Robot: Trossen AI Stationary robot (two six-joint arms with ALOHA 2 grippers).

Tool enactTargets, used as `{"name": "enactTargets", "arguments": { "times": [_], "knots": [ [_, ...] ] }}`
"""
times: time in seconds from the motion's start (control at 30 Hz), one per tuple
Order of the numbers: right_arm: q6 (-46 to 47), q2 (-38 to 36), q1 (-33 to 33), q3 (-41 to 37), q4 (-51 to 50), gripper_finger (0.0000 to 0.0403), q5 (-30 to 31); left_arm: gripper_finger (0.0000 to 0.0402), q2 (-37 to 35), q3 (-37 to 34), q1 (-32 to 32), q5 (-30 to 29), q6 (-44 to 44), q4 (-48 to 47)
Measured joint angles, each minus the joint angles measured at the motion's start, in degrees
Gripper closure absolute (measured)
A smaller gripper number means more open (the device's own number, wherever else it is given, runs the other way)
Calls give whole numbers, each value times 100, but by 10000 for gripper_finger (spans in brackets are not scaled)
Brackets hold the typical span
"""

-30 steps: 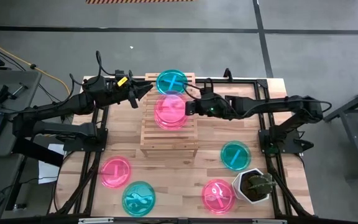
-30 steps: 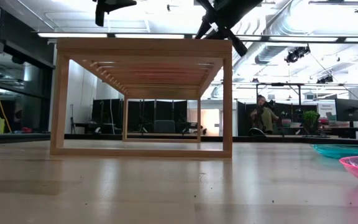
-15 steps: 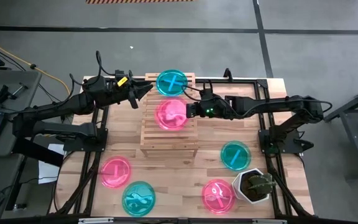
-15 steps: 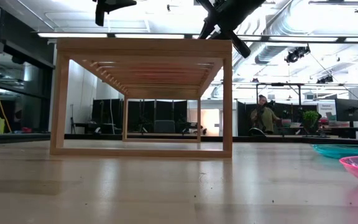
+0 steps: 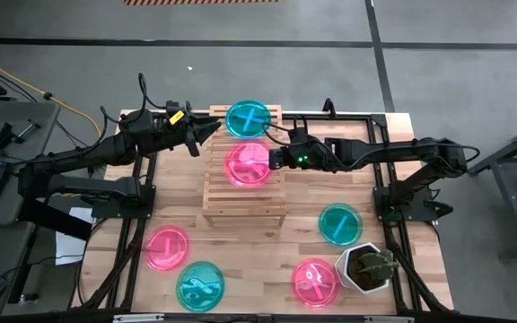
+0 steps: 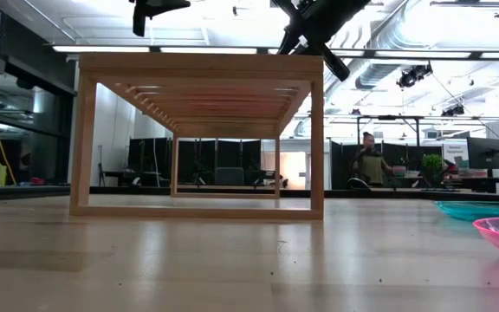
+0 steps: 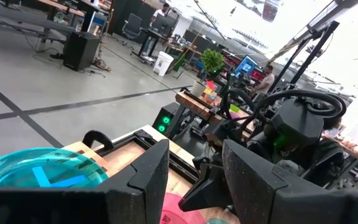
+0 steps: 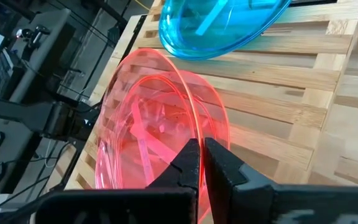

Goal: Place and stack plates onto a shelf
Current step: Stack the pink plate on top of the pink plate on the shelf, then stack the blue plate on top of the blue plate on the shelf

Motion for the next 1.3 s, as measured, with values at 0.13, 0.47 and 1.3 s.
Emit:
{"name": "enactTargets", "arguments": {
  "times": [0.13, 0.47, 1.3],
  "knots": [
    [-5, 0, 0, -2, 2, 403, -2, 261, 0, 0, 1, 0, 0, 0],
    [-296, 0, -2, -2, 431, 341, -96, 261, 0, 0, -1, 0, 0, 0],
    [-2299, -40, -590, 804, -1187, 229, -1202, 261, 0, 0, -1, -2, -2, -2]
  ]
}}
